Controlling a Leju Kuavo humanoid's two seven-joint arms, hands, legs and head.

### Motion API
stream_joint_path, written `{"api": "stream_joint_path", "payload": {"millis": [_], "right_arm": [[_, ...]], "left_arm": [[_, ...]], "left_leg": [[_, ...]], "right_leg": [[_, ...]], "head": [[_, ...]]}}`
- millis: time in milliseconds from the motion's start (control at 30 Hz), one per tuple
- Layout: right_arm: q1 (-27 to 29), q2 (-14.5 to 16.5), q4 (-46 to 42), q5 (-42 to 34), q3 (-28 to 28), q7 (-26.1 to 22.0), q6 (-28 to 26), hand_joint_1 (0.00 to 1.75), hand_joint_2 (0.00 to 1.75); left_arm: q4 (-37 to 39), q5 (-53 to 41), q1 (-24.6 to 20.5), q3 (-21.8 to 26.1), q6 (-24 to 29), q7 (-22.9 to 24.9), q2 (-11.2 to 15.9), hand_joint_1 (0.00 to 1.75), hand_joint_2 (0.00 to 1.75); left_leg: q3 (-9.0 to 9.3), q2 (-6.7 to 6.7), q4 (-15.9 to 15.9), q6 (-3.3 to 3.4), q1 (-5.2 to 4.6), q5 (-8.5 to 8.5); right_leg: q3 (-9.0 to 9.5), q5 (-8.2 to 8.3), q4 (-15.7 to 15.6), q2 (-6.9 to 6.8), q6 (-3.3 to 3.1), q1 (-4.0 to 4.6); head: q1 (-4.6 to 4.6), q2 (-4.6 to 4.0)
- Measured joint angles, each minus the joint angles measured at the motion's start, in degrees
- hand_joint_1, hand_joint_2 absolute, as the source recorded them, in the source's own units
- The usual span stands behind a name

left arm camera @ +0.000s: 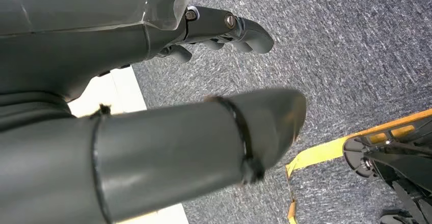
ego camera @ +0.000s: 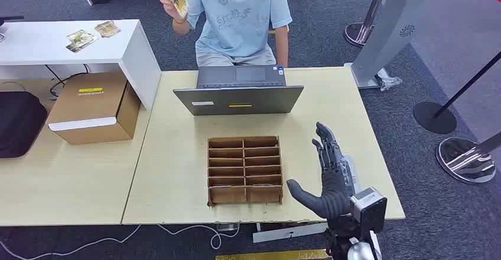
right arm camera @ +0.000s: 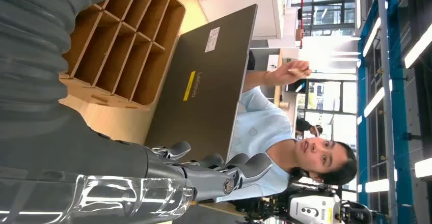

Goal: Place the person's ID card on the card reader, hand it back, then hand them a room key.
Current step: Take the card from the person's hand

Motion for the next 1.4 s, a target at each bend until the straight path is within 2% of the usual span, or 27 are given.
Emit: {"api": "stream_joint_path", "payload": {"millis": [233, 533, 667, 1067, 1400], "right_arm": [[-2.4, 0.0, -0.1, 7.2, 0.8, -0.6, -6.6, 0.0, 1.75], [-8.8, -0.6, -0.7, 29.6, 4.4, 3.8, -22.0, 0.0, 1.75], [-12.1, -1.5, -0.1, 36.9, 6.3, 5.4, -26.5, 0.0, 1.75], [-29.6, -4.4, 14.8, 49.1, 10.9, 10.2, -28.9, 0.0, 1.75], [-34.5, -4.9, 21.7, 50.5, 11.7, 11.6, -29.3, 0.0, 1.75]], "left_arm": [[0.0, -0.1, -0.2, 0.1, 0.0, -0.1, 0.1, 0.0, 0.0], [0.0, -1.1, -0.4, 0.5, 0.0, -1.2, 0.1, 0.0, 0.0], [0.0, -1.7, -0.6, 0.5, -0.1, -1.4, 0.1, 0.0, 0.0], [0.0, -3.2, -1.3, 0.5, -0.3, -2.6, 0.2, 0.0, 0.0], [0.0, -2.9, -1.3, 0.5, -0.1, -3.6, 0.2, 0.0, 0.0]], "left_leg": [[0.01, 0.01, 0.0, 0.0, 0.0, 0.01], [0.02, 0.01, 0.0, -0.01, 0.0, 0.02], [0.01, 0.03, 0.0, -0.01, 0.0, 0.02], [0.04, 0.02, 0.0, -0.02, 0.0, 0.14], [0.0, 0.02, 0.0, -0.02, 0.0, 0.12]], "right_leg": [[0.0, 0.0, 0.0, 0.01, 0.0, 0.0], [0.0, 0.01, 0.0, 0.01, -0.01, 0.0], [0.0, 0.01, 0.0, 0.03, -0.01, 0.0], [0.02, 0.08, 0.0, 0.03, 0.01, 0.0], [-0.01, 0.08, 0.0, 0.05, 0.02, 0.0]], "head": [[-0.01, 0.0], [-0.01, 0.0], [-0.01, 0.0], [-0.01, 0.0], [-0.01, 0.0]]}}
